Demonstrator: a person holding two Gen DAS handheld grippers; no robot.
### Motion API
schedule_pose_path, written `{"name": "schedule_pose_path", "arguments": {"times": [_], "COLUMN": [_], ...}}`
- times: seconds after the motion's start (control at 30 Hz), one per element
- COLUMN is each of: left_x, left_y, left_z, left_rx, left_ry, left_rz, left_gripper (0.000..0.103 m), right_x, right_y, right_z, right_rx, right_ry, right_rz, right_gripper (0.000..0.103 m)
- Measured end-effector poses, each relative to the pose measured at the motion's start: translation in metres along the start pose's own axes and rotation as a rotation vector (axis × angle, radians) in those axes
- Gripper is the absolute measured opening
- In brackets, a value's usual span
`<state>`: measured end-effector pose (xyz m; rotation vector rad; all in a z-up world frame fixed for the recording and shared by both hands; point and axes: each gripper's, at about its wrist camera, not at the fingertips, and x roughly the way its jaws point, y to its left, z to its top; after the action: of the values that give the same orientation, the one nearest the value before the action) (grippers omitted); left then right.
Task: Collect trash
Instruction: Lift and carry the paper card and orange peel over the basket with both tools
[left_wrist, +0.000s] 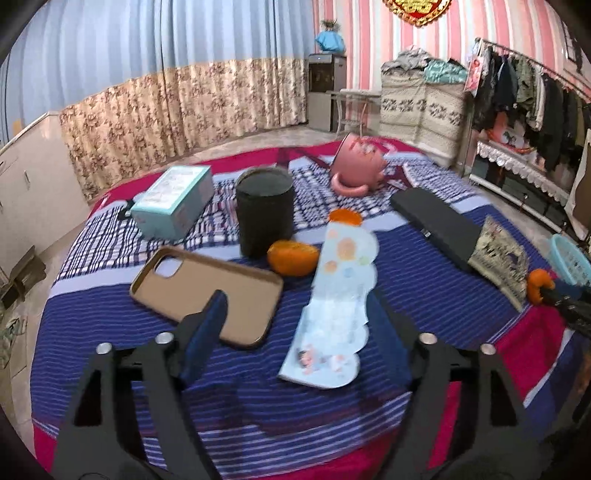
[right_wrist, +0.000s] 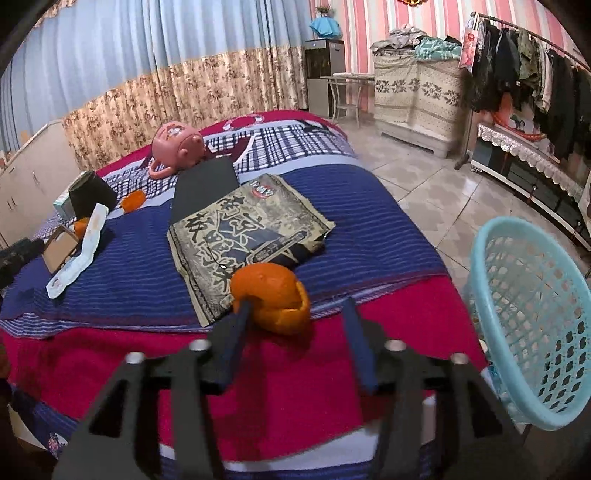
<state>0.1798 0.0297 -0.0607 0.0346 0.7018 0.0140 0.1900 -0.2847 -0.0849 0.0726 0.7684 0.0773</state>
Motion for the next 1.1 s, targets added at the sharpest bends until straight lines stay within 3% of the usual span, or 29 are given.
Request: {"name": "schedule_pose_path", "arguments": {"times": [0.2,0.37,0.5,0.57,0.67,0.83,1.1], "left_x": [0.017,0.033,0.043,0.044,0.046,0.04,0.007], "left_y": [0.002,-0.016,-0.025,-0.029,-0.032,-0.036,-0.057], "left_z": [-0.004,-0.007,-0.012,-0.015,-0.016,-0.015,0.009], "left_rx": [-0.02,0.015,0.035,0.05,0.057,0.053,0.08], "left_ry": [0.052,0.1,0.146,0.152,0.169,0.157,0.054], "left_rz": [-0.023,-0.04,-0.047,-0.058,-0.068,-0.078,-0.097], "left_gripper": [0.087,0.087,0.087,0.079,0.056,0.056,0.056], "right_x": [-0.01,0.007,0.018,0.012,-0.002,-0.02,-0.036], "right_y": [0.001,0.013,0.012,0.01,0.001,-0.013,-0.031], "right_z": [-0.001,0.004,0.003,0.002,0.003,0.005,0.002], "right_rx": [-0.01,-0.033,-0.027,-0.023,0.002,0.037,0.081], "right_ry": [-0.028,-0.009,0.007,-0.011,-0.042,-0.077,-0.109], "right_rz": [0.009,-0.018,-0.014,0.002,0.004,0.008,-0.02], "right_gripper": [0.067,0.066,0.038,0.033,0.032,0.032,0.032]}}
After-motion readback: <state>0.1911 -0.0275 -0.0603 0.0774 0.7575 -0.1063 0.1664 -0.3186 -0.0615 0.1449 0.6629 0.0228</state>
